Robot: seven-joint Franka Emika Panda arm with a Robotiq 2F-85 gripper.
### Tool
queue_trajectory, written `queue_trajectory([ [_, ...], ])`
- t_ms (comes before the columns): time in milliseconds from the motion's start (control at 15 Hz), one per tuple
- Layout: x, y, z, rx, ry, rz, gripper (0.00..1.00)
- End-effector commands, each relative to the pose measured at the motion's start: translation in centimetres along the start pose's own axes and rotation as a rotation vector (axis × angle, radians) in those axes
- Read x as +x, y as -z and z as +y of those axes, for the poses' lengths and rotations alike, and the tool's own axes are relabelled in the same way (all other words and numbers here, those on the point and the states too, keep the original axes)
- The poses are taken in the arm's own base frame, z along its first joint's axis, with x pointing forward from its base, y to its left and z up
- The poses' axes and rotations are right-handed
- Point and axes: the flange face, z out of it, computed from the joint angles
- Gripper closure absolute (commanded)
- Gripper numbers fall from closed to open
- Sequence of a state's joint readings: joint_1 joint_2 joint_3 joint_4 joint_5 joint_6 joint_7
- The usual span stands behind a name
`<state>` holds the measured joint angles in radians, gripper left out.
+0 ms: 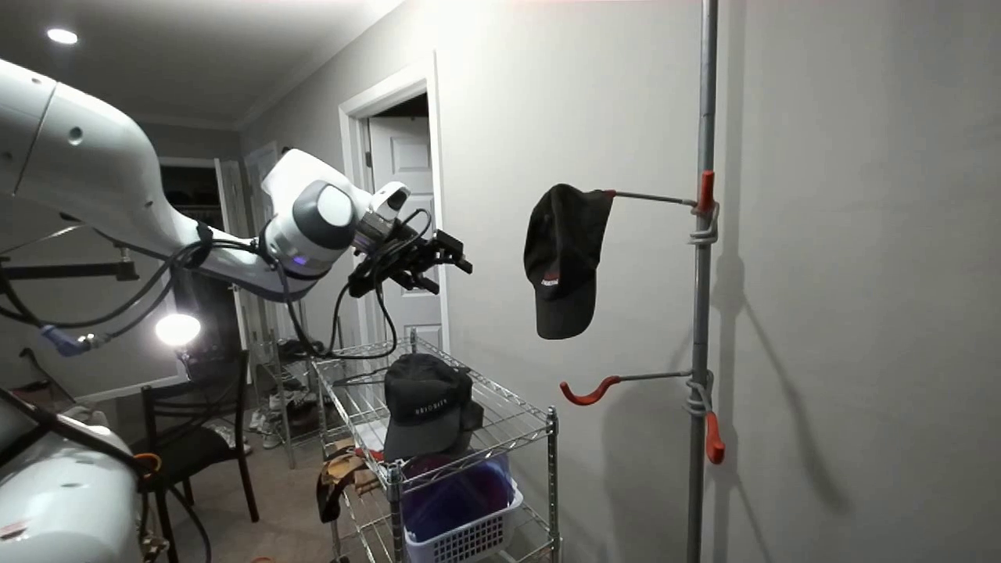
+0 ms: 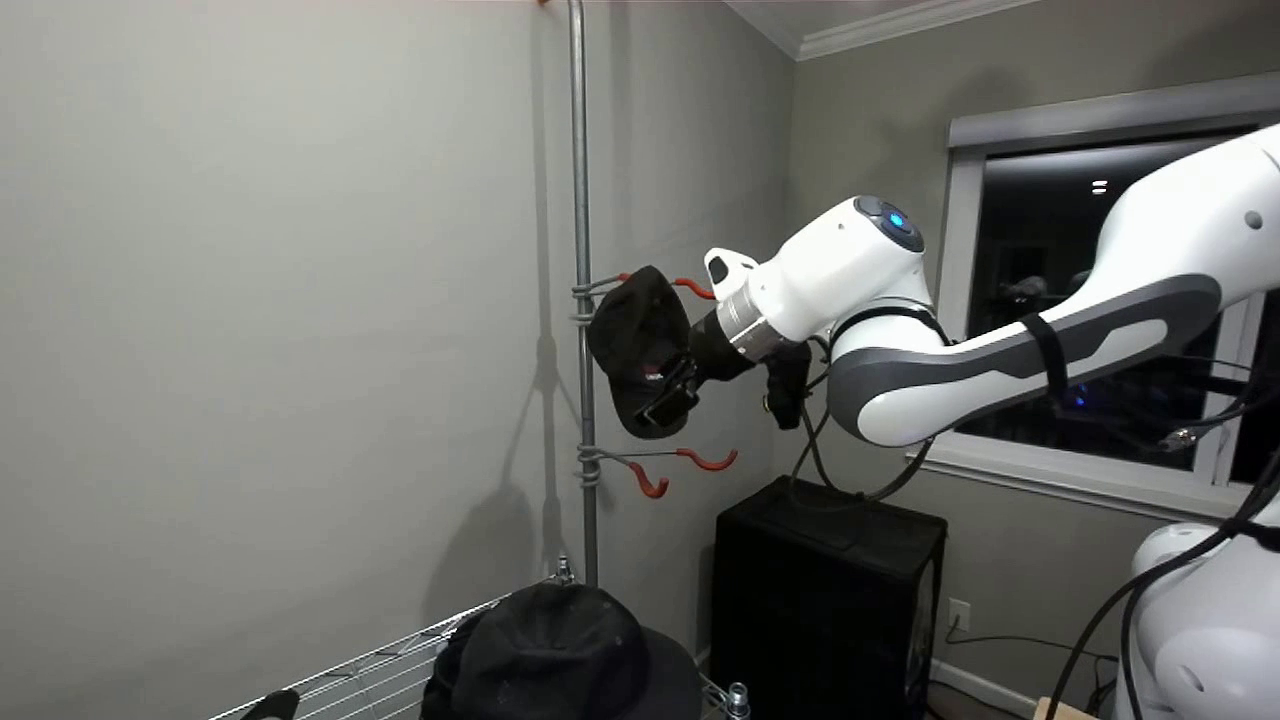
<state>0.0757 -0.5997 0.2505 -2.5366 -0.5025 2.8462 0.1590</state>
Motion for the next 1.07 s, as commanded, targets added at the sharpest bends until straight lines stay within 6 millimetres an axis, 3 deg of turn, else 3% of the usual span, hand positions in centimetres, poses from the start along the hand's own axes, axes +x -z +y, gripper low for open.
queue_trajectory([
  [0, -0.6, -0.2, 2.5, -0.041, -0.124, 0.042, 0.00],
  [533, -2.8, -1.3, 8.6, -0.079, -0.208, 0.094, 0.00],
  [733, -3.3, -2.2, 11.4, -0.078, -0.227, 0.108, 0.00],
  [1000, -3.4, -4.0, 13.6, -0.055, -0.215, 0.129, 0.00],
])
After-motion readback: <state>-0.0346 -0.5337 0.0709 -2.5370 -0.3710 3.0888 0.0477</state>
